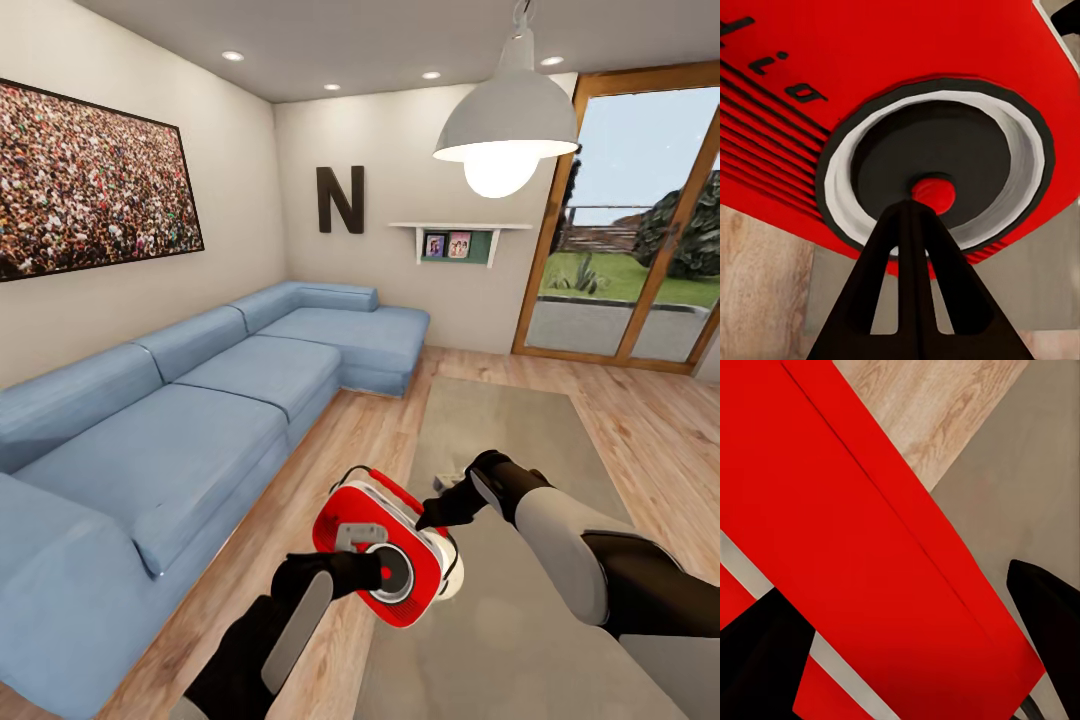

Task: Turn on the radio receiver that's on the table in the living room.

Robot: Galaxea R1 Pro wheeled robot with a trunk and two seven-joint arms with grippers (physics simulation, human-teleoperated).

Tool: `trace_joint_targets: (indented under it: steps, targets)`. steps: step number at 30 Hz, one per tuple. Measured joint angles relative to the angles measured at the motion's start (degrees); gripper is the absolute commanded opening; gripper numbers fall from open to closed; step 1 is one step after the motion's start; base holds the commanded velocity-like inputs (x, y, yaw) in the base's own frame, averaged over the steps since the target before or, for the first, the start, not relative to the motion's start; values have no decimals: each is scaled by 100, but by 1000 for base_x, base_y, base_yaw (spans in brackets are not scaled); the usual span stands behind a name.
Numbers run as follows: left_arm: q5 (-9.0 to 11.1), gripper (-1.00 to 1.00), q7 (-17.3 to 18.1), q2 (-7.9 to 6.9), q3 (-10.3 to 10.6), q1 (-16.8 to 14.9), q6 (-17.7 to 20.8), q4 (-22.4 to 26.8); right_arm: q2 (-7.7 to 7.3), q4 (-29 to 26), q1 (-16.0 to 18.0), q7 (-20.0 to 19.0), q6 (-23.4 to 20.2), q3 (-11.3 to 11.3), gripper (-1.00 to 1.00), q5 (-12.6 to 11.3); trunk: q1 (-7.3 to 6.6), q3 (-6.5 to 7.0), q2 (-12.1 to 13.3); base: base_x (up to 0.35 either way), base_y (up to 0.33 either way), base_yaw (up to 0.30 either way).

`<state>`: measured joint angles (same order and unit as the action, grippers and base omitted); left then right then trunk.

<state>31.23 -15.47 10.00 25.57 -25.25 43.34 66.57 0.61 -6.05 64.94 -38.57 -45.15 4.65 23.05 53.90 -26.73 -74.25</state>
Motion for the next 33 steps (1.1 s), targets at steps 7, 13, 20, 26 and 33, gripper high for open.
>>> trace_joint_targets:
  steps: [7,13,20,26,33]
  targets:
    - [6,-100,10,0,0,-131,15,-6,7,0,0,0,0,-1,-100,2,0,0,0,0,0,0]
    - [6,-100,123,0,15,-152,18,-31,38,0,0,-3,-1,-5,-100,0,0,0,0,0,0,0]
    - [6,-100,218,0,18,-163,8,-214,87,1,-1,-16,-2,-14,-100,10,0,0,0,0,0,0]
    - [-2,-100,223,0,18,-164,8,-259,121,0,0,-41,3,-11,-100,14,0,0,0,0,0,0]
    - [-3,-100,220,0,18,-164,7,-292,123,0,0,-64,-3,-8,-100,11,0,0,0,0,0,0]
